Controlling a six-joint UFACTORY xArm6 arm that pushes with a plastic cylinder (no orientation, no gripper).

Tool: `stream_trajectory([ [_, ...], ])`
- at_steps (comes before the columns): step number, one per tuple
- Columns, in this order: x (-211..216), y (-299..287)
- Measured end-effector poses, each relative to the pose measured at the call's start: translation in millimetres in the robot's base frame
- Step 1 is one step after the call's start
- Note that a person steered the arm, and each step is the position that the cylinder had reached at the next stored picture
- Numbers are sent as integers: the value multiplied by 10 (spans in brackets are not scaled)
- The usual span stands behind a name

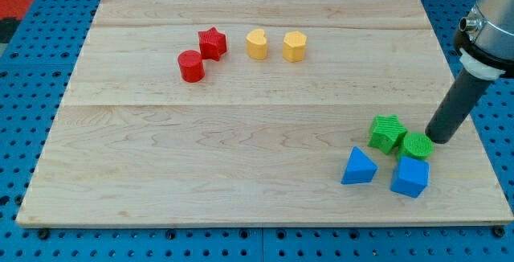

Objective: Place the green star to the bottom of the yellow hexagon

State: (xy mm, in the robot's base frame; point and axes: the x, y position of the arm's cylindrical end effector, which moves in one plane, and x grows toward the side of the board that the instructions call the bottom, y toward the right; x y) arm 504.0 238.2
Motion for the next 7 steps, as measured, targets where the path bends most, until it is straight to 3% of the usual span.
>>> stream_trajectory([
  [1, 166, 430],
  [2, 205, 252],
  [4, -44, -1253],
  [6, -442, -1774],
  [7, -329, -1912],
])
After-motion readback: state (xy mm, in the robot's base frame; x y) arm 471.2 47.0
